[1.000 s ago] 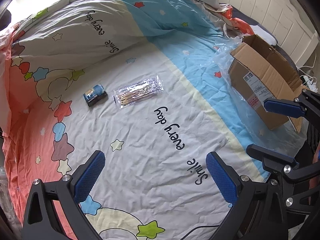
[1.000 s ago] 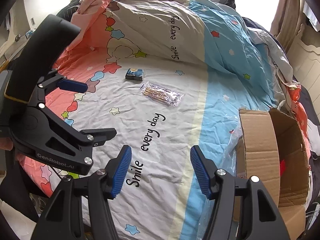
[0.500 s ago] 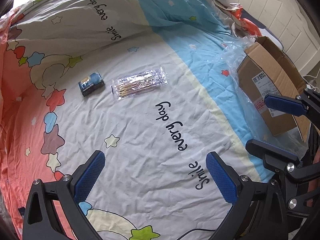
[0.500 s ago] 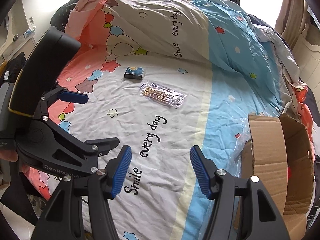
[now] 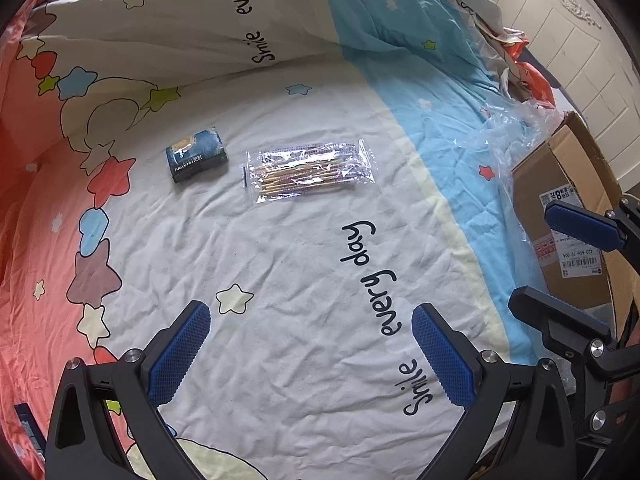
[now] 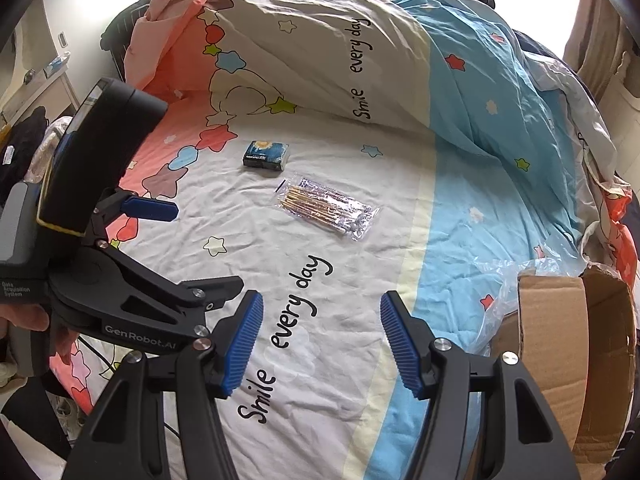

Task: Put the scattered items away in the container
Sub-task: 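Move both open grippers back to the tissue pack and cotton swabs, then close the left gripper on the blue tissue pack while the right gripper grasps the cotton swab bag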

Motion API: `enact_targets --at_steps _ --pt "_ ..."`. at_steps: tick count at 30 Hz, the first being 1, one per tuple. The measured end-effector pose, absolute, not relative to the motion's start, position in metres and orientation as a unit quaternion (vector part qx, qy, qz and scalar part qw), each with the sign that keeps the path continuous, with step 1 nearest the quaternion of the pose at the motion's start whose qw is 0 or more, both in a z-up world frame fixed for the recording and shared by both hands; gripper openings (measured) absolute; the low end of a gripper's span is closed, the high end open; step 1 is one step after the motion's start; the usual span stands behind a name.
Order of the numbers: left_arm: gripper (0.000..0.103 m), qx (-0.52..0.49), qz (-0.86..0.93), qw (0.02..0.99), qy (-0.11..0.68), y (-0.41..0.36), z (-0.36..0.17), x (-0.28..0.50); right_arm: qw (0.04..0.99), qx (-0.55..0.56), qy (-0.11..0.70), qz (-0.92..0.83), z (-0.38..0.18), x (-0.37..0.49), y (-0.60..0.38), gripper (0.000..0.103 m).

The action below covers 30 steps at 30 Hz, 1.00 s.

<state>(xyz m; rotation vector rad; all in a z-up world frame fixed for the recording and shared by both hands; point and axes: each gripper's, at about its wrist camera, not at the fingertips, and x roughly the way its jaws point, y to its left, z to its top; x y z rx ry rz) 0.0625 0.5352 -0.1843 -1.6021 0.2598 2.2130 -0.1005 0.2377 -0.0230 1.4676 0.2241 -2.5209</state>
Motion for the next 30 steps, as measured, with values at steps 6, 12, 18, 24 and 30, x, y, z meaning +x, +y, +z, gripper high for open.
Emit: enact_targets --at_steps 6,12,18,24,30 --pt "0.103 -0.569 0.793 0.196 0.091 0.53 -0.19 0.052 0.113 0.501 0.074 -0.855 -0.029 -0.116 0.237 0.057" --pt "0.103 -0.572 0.792 0.192 0.088 0.525 -0.198 0.04 0.118 0.506 0.077 -0.851 -0.038 -0.131 0.234 0.057" --pt "0.103 -0.574 0.791 0.186 0.097 0.519 -0.206 0.029 0.123 0.508 0.076 -0.849 -0.047 -0.147 0.229 0.057" --pt "0.103 -0.571 0.796 0.179 0.093 0.512 -0.209 0.018 0.133 0.508 0.083 -0.847 -0.053 -0.159 0.222 0.057" --pt "0.103 -0.569 0.803 0.161 0.074 0.503 -0.213 0.002 0.133 0.514 0.083 -0.844 -0.062 -0.171 0.222 0.057"
